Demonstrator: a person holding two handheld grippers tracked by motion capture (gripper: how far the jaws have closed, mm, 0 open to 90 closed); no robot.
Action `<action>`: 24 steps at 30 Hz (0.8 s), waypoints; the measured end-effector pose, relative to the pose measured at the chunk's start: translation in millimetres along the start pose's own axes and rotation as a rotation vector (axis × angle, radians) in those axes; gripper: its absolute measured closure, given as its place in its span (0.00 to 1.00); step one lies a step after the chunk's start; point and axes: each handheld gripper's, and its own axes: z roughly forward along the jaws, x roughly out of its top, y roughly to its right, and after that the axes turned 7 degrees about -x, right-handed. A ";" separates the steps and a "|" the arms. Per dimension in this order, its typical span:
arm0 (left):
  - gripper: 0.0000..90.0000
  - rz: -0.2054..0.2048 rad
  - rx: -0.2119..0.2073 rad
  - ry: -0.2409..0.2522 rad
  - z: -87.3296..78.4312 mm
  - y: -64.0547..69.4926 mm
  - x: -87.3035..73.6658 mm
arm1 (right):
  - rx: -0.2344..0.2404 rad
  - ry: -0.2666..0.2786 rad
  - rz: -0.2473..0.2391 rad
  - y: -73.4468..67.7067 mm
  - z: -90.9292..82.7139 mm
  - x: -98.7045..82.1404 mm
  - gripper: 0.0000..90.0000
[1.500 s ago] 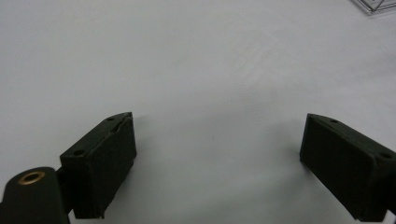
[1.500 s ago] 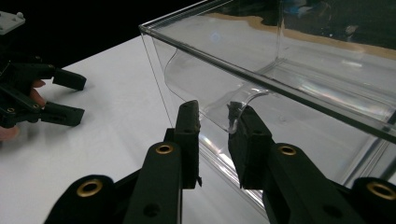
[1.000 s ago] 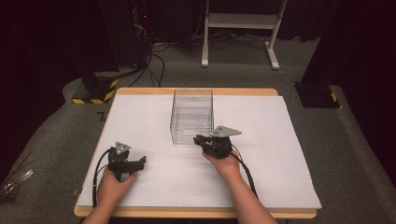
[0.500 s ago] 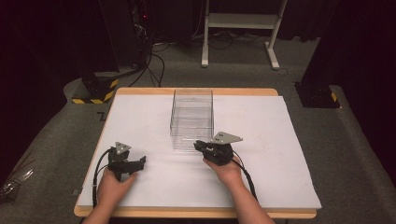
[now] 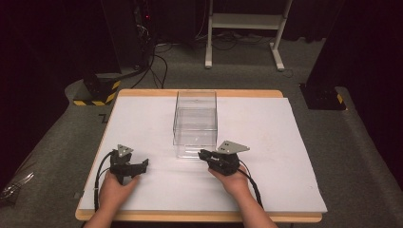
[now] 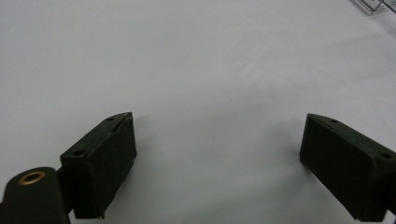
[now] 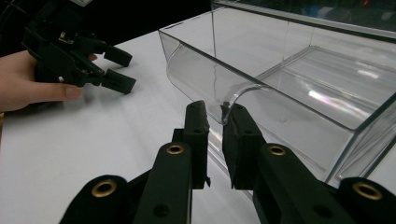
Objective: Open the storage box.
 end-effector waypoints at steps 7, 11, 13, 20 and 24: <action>0.12 0.000 0.000 0.000 0.0 0.0 0.0 | 0.016 0.002 0.001 -6.2 -6.2 -4.9 0.90; 0.12 0.000 0.000 0.000 0.0 0.0 0.0 | 0.025 -0.001 -0.003 -9.4 -9.5 -7.2 0.90; 0.12 0.000 0.000 0.000 0.0 0.0 0.0 | 0.030 0.001 -0.003 -10.8 -11.6 -8.2 0.90; 0.12 -0.003 0.000 0.001 0.0 0.3 -0.1 | 0.040 -0.008 -0.007 -14.7 -18.0 -12.2 0.90; 0.12 -0.002 0.000 0.001 0.0 0.2 -0.1 | 0.045 -0.014 0.001 -16.3 -22.3 -15.2 0.90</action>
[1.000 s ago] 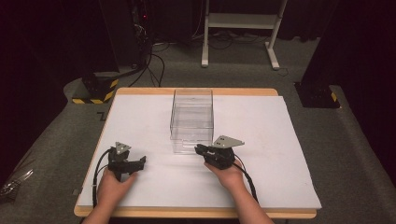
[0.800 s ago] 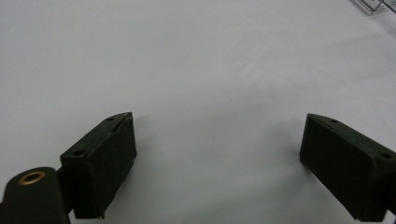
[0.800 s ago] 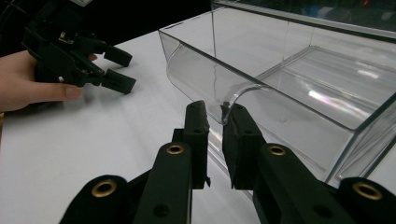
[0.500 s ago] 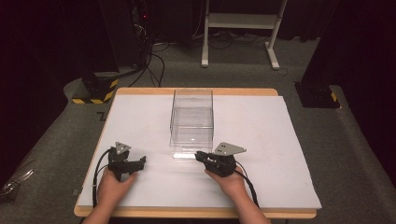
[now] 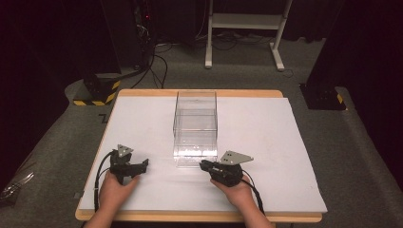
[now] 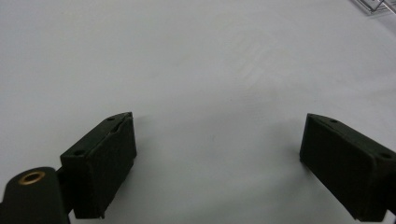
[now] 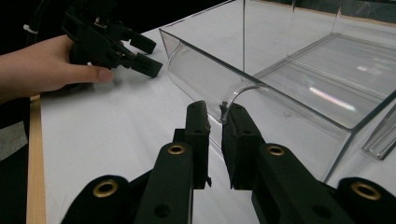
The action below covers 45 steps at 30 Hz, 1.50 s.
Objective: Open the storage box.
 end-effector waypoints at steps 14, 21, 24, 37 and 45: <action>0.12 -0.001 0.000 -0.001 -0.1 0.1 0.0 | 0.025 -0.010 -0.003 -9.9 -7.7 -5.0 0.90; 0.12 -0.001 0.000 -0.001 -0.1 0.1 0.0 | 0.038 -0.012 -0.010 -15.7 -13.0 -7.6 0.91; 0.12 0.000 0.000 -0.001 -0.1 0.1 0.0 | 0.042 -0.013 -0.011 -17.0 -14.8 -8.5 0.91; 0.12 0.002 0.001 0.000 0.0 -0.1 0.0 | 0.050 0.004 -0.004 -20.9 -17.2 -12.9 0.87; 0.12 -0.001 0.000 0.000 0.0 0.2 0.0 | 0.022 0.026 -0.002 -19.5 -23.6 -13.6 0.84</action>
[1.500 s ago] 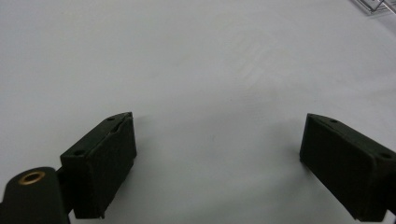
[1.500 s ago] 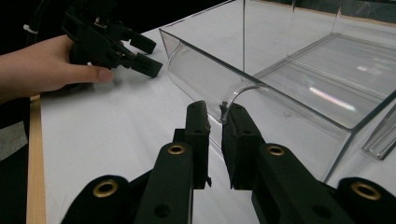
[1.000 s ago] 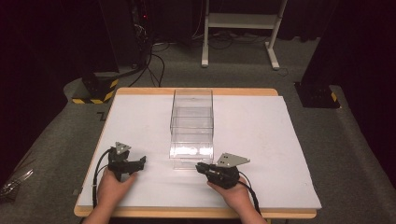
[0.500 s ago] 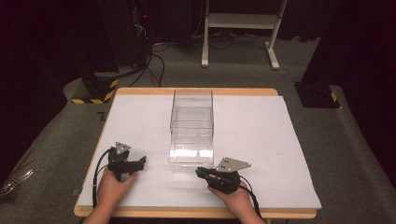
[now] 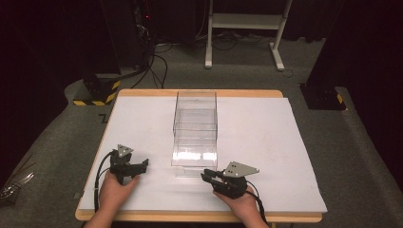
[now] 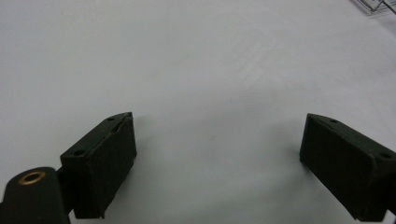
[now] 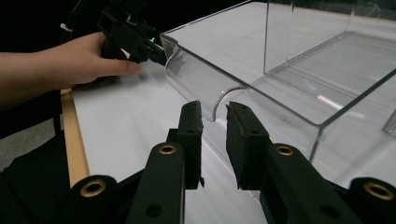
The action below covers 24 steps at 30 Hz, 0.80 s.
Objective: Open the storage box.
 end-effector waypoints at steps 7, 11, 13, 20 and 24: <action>0.12 0.000 0.000 0.000 0.0 0.0 0.0 | -0.028 0.025 -0.014 2.5 -13.3 3.6 0.83; 0.12 0.001 0.000 0.000 0.0 0.0 0.0 | -0.045 0.059 -0.007 7.0 -23.2 6.8 0.82; 0.12 0.000 0.000 0.000 0.0 0.0 0.0 | -0.059 0.070 -0.005 10.0 -28.2 8.2 0.82; 0.12 0.001 0.000 0.000 0.0 0.0 0.0 | -0.123 0.101 0.016 25.5 -42.9 9.0 0.81; 0.12 0.000 0.000 0.001 0.0 0.0 0.0 | -0.176 0.100 0.029 38.2 -49.0 5.9 0.80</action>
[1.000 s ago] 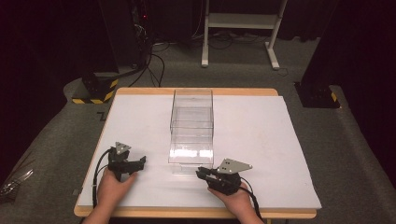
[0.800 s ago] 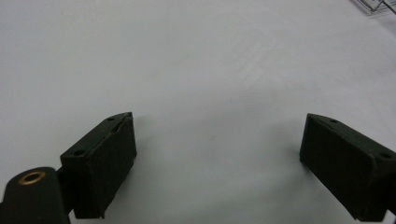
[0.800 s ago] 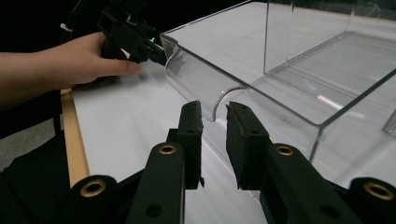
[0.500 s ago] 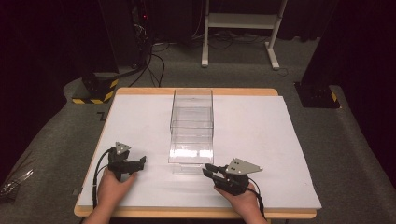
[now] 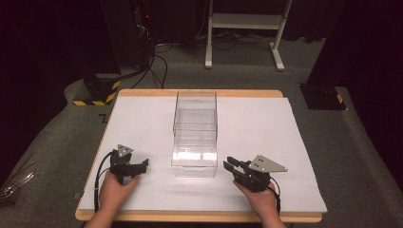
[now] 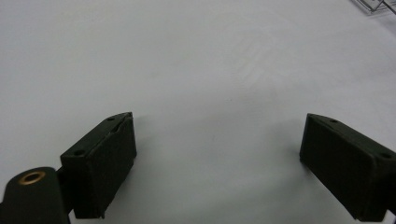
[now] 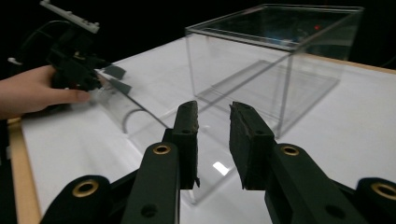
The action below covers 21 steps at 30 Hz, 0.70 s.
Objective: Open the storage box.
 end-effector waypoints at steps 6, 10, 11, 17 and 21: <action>0.12 0.000 0.000 0.000 0.0 0.0 0.0 | -0.081 -0.012 0.008 19.7 -2.9 -6.1 0.78; 0.12 0.001 0.000 -0.001 -0.1 -0.1 0.0 | -0.138 -0.034 0.007 29.6 -3.9 -10.5 0.76; 0.12 0.000 0.000 -0.001 -0.1 0.0 0.0 | -0.150 -0.037 0.008 33.3 -4.3 -11.9 0.75; 0.12 0.001 0.000 0.000 0.0 -0.1 0.0 | -0.237 -0.085 -0.014 46.4 -5.5 -19.0 0.73; 0.12 0.000 0.000 0.000 0.0 -0.1 0.0 | -0.281 -0.126 -0.020 55.2 -5.4 -25.4 0.71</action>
